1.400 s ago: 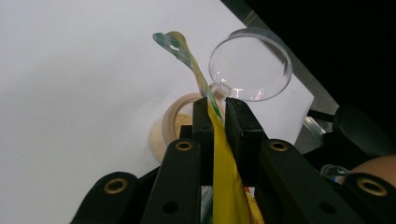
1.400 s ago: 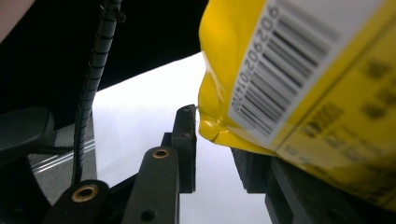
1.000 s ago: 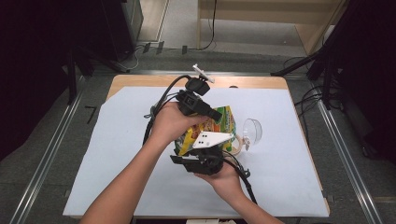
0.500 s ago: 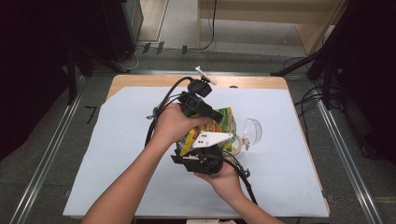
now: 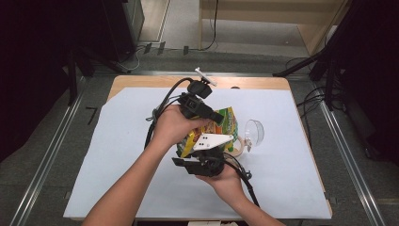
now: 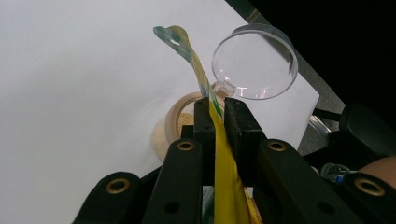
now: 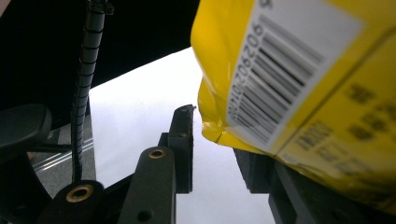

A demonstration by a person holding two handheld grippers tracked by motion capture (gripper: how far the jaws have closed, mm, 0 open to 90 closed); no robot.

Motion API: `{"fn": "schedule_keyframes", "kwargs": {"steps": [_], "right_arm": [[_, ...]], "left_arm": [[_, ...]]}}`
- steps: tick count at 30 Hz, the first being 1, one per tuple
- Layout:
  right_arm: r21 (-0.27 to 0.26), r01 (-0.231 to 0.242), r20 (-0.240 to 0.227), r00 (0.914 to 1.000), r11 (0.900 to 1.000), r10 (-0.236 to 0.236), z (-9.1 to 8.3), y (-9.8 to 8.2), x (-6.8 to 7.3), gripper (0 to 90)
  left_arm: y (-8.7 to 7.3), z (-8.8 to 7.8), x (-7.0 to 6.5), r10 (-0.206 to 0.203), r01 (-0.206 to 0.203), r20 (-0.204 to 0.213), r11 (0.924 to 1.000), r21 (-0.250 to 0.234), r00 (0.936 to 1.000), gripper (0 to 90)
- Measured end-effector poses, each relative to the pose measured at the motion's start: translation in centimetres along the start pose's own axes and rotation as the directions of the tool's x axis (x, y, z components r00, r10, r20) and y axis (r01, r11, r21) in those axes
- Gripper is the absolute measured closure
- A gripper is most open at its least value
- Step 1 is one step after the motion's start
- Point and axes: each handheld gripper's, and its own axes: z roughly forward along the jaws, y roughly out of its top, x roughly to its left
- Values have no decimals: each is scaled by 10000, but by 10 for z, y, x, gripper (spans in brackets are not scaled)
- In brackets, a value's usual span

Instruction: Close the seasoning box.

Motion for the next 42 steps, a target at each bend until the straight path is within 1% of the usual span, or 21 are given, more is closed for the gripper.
{"fn": "schedule_keyframes", "kwargs": {"steps": [5, 7, 10, 13, 17, 21, 23, 26, 28, 30, 32, 35, 36, 41, 42], "right_arm": [[80, -10, -51, 10000, 10000, 11, 3, -2, 1, 684], [113, -5, -70, 10000, 9999, 6, 5, -4, 2, 666], [226, -7, -72, 10000, 9997, 9, 8, -7, 4, 630], [308, 78, -34, 10000, 9995, -77, 11, -9, 4, 619], [420, 122, -71, 9999, 9990, -119, 14, -12, 6, 600], [464, 158, -141, 9998, 9988, -152, 16, -14, 7, 585], [506, 140, -307, 9995, 9986, -124, 17, -16, 7, 561], [478, 201, -373, 9991, 9987, -183, 18, -19, 7, 537], [521, 214, -360, 9992, 9984, -195, 19, -21, 6, 520], [542, 132, -377, 9992, 9984, -112, 20, -23, 5, 509], [610, 68, -356, 9994, 9981, -47, 21, -26, 4, 507], [794, 83, -276, 9996, 9968, -61, 23, -29, 4, 500], [787, 159, -269, 9995, 9968, -138, 24, -30, 4, 500], [851, 88, -225, 9997, 9963, -69, 25, -33, 2, 499], [843, 88, -199, 9998, 9964, -71, 25, -33, 1, 499]], "left_arm": [[-7, -3, 2, -90, 91, 55, 9999, -109, 9999, 846], [-10, -4, 3, -126, 129, 192, 9998, -142, 9997, 851], [-16, -6, 5, -113, 118, 271, 9997, -196, 9996, 856], [-20, -8, 5, -140, 148, 305, 9995, -262, 9994, 859], [-27, -10, 7, -237, 254, 483, 9991, -342, 9986, 864], [-33, -12, 10, -213, 238, 564, 9987, -442, 9982, 868], [-35, -13, 10, -174, 201, 546, 9986, -492, 9984, 869], [-39, -13, 11, -142, 176, 573, 9980, -608, 9983, 869], [-43, -13, 13, -131, 182, 692, 9971, -740, 9975, 870], [-46, -14, 15, -124, 186, 760, 9965, -819, 9970, 872], [-51, -13, 19, -130, 214, 968, 9961, -861, 9952, 878], [-57, -14, 22, -89, 187, 1014, 9952, -961, 9948, 882], [-59, -14, 23, -125, 239, 1090, 9944, -1032, 9940, 882], [-68, -17, 29, -206, 371, 1204, 9899, -1367, 9925, 881], [-69, -17, 30, -162, 325, 1177, 9899, -1377, 9929, 881]]}}
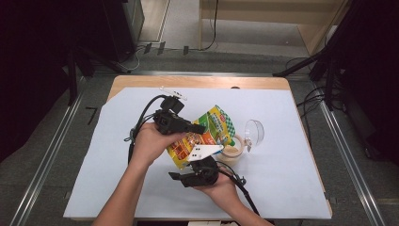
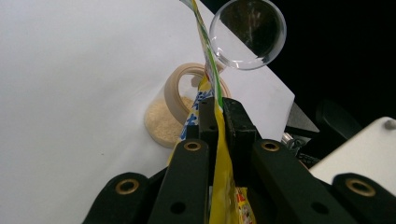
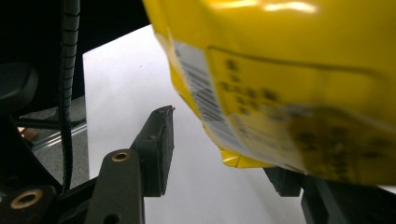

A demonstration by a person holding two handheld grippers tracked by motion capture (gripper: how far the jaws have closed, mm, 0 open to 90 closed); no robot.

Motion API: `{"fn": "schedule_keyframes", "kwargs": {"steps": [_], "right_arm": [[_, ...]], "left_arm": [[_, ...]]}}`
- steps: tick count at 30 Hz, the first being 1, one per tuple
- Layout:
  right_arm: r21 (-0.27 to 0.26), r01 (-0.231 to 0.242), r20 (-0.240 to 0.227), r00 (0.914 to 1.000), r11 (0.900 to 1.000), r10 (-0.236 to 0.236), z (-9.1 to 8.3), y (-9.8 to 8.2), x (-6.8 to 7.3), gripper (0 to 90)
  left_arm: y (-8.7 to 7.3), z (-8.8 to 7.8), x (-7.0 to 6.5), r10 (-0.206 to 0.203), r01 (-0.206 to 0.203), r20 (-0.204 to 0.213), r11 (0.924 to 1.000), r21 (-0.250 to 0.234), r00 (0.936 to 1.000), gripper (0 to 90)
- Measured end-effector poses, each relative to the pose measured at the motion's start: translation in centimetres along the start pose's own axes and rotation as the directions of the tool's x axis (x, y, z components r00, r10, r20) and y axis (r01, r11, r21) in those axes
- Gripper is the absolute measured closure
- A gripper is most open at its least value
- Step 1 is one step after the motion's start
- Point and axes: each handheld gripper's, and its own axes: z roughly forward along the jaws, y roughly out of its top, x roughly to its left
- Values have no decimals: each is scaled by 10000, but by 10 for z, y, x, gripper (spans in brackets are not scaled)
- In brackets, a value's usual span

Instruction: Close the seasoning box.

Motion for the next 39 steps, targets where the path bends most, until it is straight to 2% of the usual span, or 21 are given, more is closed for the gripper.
{"fn": "schedule_keyframes", "kwargs": {"steps": [3, 5, 12, 18, 25, 34, 36, 39], "right_arm": [[-53, -69, 121, 9999, 10000, 70, -2, -1, -3, 498], [-75, -128, 146, 9998, 9999, 129, -4, -2, -5, 501], [125, 171, 347, 9992, 9998, -175, -3, -6, -3, 498], [335, 422, 521, 9977, 9985, -439, -3, -9, -3, 497], [593, 398, 740, 9963, 9974, -441, -2, -13, -8, 497], [892, 535, 1048, 9925, 9946, -627, -1, -15, -11, 507], [1071, 710, 1043, 9911, 9917, -822, 1, -16, -9, 508], [1289, 958, 1132, 9874, 9870, -1107, 5, -18, -7, 509]], "left_arm": [[-5, -2, 2, 59, -60, -66, 9999, -126, 10000, 883], [-6, -1, 5, 13, -10, 140, 9998, -184, 9999, 884], [-11, -2, 4, 362, -362, -22, 9993, -128, 9993, 882], [-19, -3, 8, 244, -243, 66, 9996, -124, 9997, 876], [-25, -5, 11, 269, -269, 16, 9996, 15, 9996, 874], [-32, -3, 18, 268, -269, 383, 9996, 29, 9989, 828], [-32, 0, 16, 425, -430, 303, 9990, 135, 9986, 819], [-33, 3, 13, 628, -628, 27, 9975, 328, 9980, 849]]}}
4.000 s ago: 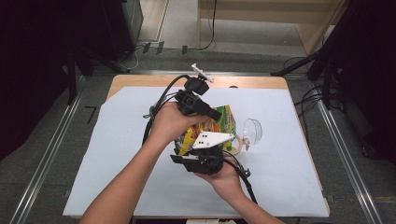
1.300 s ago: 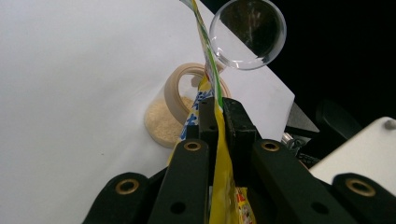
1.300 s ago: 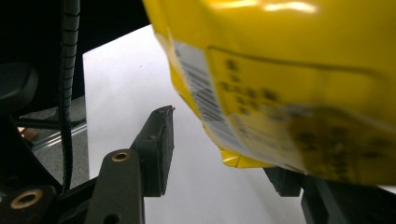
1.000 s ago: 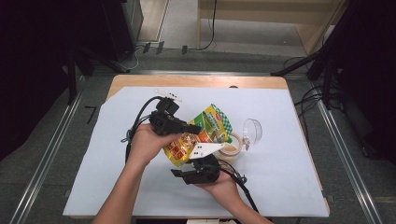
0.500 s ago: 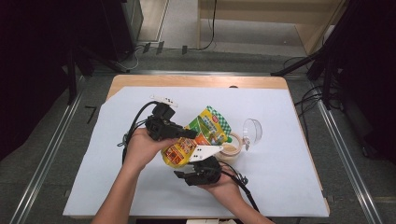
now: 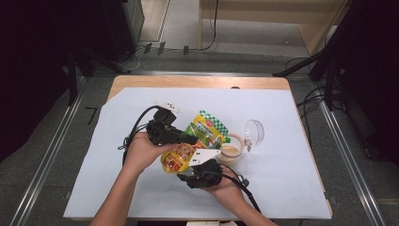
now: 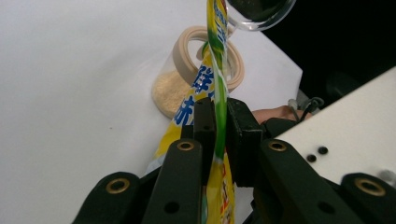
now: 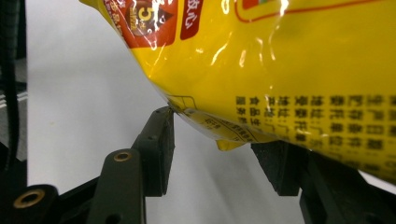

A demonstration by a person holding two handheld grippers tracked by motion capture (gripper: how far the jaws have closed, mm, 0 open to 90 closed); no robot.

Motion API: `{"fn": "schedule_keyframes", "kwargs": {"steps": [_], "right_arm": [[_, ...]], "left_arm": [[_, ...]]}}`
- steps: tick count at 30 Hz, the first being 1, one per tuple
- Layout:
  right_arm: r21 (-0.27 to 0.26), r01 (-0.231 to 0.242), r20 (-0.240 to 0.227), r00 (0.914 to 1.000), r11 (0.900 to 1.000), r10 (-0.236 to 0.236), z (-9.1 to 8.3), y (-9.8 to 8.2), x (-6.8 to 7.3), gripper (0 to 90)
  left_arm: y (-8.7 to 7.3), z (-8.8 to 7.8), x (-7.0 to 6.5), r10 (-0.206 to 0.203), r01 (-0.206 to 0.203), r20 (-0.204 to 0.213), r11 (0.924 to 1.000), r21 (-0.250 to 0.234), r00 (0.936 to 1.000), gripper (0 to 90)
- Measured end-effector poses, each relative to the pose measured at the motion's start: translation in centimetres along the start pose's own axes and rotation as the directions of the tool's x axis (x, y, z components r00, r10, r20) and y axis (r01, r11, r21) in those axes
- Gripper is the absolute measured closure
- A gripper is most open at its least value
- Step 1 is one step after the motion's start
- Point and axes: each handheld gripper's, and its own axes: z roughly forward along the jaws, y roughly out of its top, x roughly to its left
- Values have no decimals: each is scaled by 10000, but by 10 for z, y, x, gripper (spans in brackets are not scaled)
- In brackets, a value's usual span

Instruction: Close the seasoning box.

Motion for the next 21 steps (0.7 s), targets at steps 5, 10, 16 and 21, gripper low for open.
{"fn": "schedule_keyframes", "kwargs": {"steps": [5, 10, 16, 21], "right_arm": [[-22, 185, -103, 9998, 9998, -185, 1, 0, 2, 509], [-360, 377, -231, 9990, 9986, -385, -1, 2, 5, 499], [-771, -16, -531, 9986, 9970, -25, -6, 3, 3, 489], [-1043, -250, -714, 9973, 9942, 176, -8, 3, 0, 489]], "left_arm": [[-3, -4, 2, 59, -59, 121, 10000, -57, 9999, 886], [-5, -13, 2, 43, -30, 321, 9993, -386, 9995, 890], [-6, -26, 3, -52, 93, 507, 9966, -823, 9987, 890], [-7, -36, 6, -66, 125, 496, 9928, -1189, 9987, 890]]}}
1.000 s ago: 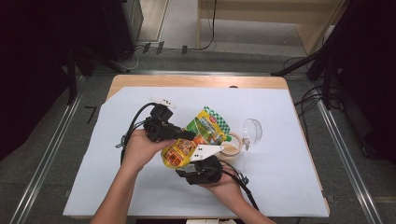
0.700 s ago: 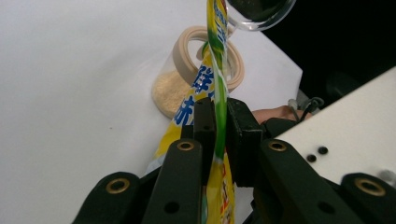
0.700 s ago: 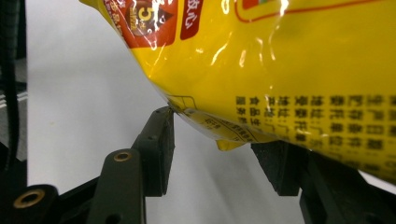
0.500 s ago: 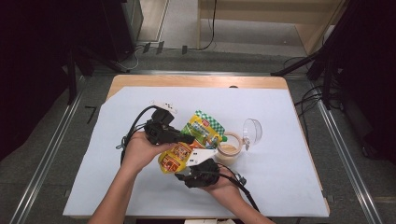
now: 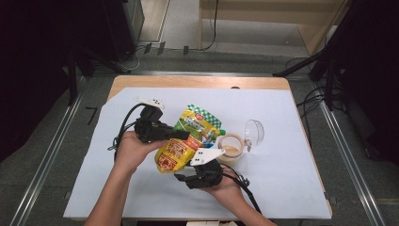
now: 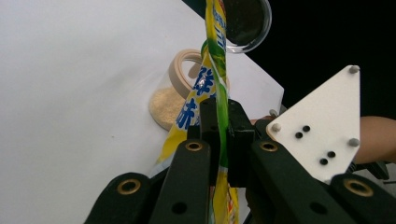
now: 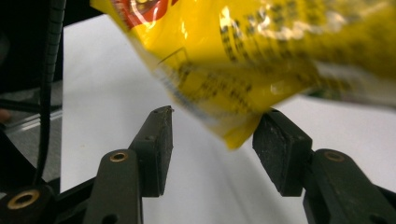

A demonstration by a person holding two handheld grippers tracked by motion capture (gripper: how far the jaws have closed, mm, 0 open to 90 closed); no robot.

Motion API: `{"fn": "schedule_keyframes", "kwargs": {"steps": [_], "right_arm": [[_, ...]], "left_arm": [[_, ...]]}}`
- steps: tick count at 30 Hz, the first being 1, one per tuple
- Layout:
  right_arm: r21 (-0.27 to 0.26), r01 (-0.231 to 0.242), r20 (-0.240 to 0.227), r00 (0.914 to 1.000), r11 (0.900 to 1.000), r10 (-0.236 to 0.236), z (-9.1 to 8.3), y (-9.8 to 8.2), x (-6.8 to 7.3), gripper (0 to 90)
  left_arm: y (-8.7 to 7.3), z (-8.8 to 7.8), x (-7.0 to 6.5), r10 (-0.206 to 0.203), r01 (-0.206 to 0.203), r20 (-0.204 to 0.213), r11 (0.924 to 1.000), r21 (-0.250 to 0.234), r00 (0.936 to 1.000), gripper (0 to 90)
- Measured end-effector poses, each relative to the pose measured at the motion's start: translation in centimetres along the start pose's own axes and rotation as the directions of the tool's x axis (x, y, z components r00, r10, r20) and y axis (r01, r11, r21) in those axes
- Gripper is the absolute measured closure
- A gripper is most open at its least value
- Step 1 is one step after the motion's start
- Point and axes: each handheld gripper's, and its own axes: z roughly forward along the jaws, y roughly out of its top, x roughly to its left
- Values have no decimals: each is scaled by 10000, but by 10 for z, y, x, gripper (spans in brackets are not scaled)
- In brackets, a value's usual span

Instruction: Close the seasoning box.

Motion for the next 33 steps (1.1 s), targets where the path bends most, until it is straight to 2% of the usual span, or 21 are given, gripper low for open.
{"fn": "schedule_keyframes", "kwargs": {"steps": [3, 7, 11, 17, 22, 30, 33], "right_arm": [[-46, -234, 27, 9997, 9997, 234, -1, 0, -2, 488], [-74, -225, 133, 9997, 9997, 226, -3, 0, -3, 489], [-183, -195, 96, 9998, 9996, 197, -4, 1, -3, 489], [-212, -258, 59, 9996, 9994, 260, -7, 0, -3, 489], [-150, -409, 42, 9992, 9991, 409, -9, -1, -3, 489], [-115, -483, 132, 9987, 9988, 484, -13, -5, -3, 489], [-119, -492, 190, 9986, 9987, 494, -15, -6, -4, 489]], "left_arm": [[-1, -7, 3, -29, 26, -127, 9997, -226, 9999, 890], [-3, -17, 8, -134, 114, -328, 9980, -616, 9994, 891], [-5, -23, 16, -129, 59, -730, 9954, -955, 9973, 891], [-8, -28, 31, -550, 404, -1019, 9893, -1405, 9933, 890], [-9, -28, 41, -764, 545, -1381, 9862, -1561, 9875, 891], [-7, -20, 55, -857, 548, -1696, 9824, -1787, 9818, 888], [-7, -16, 61, -846, 511, -1909, 9834, -1739, 9780, 888]]}}
